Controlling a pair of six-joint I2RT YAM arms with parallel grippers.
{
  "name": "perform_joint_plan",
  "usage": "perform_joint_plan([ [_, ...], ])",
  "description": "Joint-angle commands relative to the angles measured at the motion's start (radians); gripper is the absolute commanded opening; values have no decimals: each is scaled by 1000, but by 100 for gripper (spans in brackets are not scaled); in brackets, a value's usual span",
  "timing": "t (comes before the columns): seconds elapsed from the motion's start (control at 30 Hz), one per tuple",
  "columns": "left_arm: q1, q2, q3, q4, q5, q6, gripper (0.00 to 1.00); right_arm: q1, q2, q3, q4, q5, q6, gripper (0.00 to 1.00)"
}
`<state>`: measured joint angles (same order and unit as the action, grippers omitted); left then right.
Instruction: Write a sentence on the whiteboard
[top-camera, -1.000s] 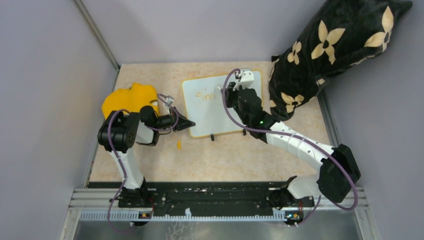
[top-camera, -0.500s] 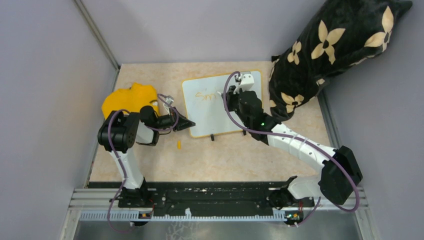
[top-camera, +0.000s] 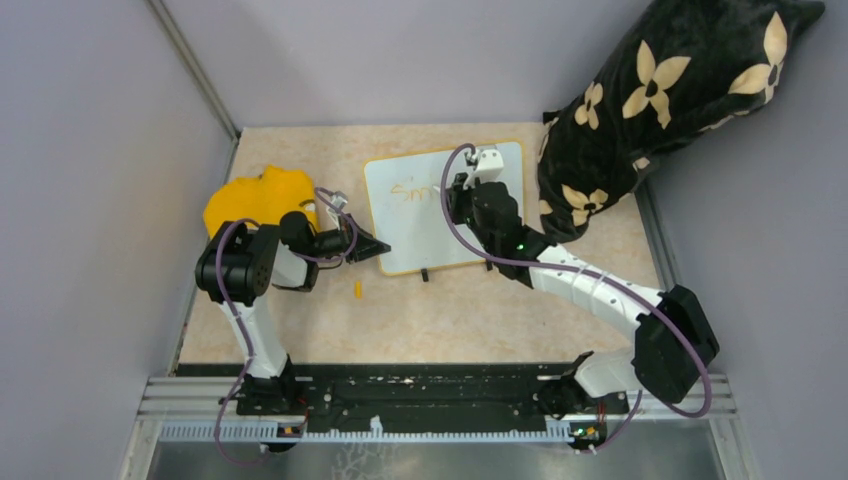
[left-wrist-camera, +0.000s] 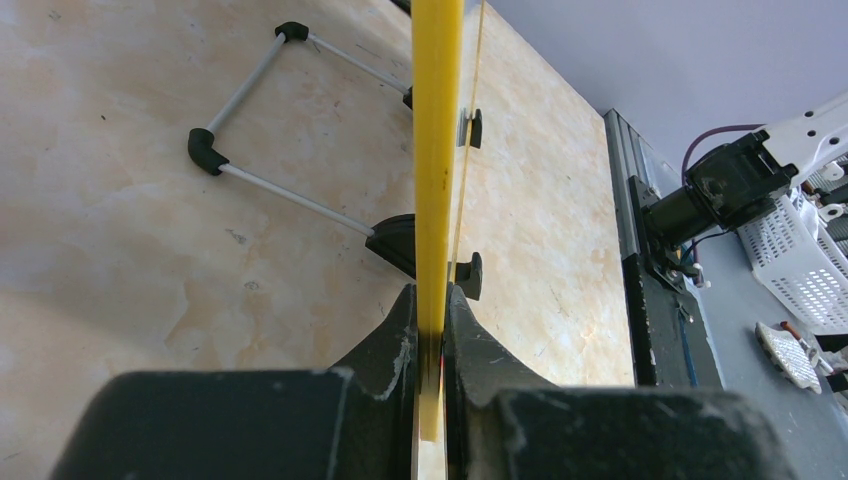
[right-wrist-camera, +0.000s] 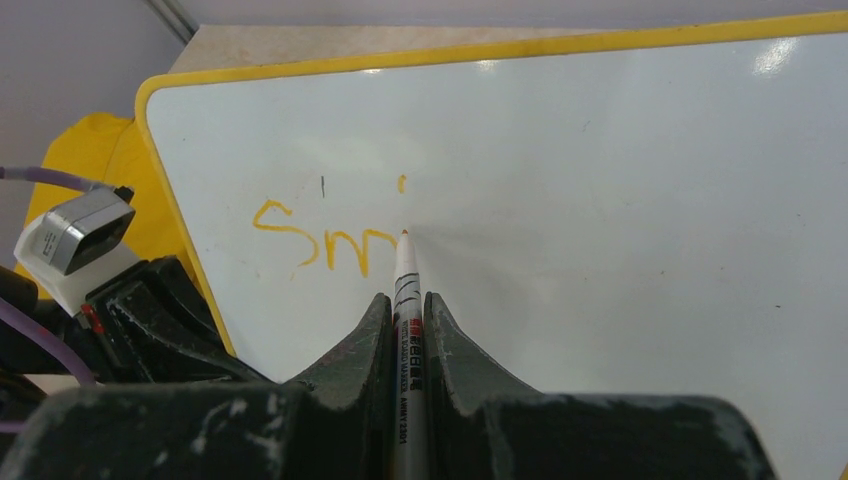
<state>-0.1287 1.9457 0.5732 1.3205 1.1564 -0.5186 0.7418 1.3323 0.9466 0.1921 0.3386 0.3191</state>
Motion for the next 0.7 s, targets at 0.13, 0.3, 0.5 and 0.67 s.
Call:
perform_joint_plan([
  [0.13, 0, 22, -3, -34, -24, 40, 0, -11, 24, 30, 48, 15, 8, 0],
  [0.3, 0, 22, -3, -34, -25, 40, 0, -12, 18, 11, 46, 24, 11, 0],
  [0.5, 0, 23, -3, -35, -26, 41, 0, -10, 8, -12, 40, 32, 11, 0],
  [0.67, 0, 22, -3, -34, -26, 40, 0, -10, -9, -40, 41, 35, 16, 0],
])
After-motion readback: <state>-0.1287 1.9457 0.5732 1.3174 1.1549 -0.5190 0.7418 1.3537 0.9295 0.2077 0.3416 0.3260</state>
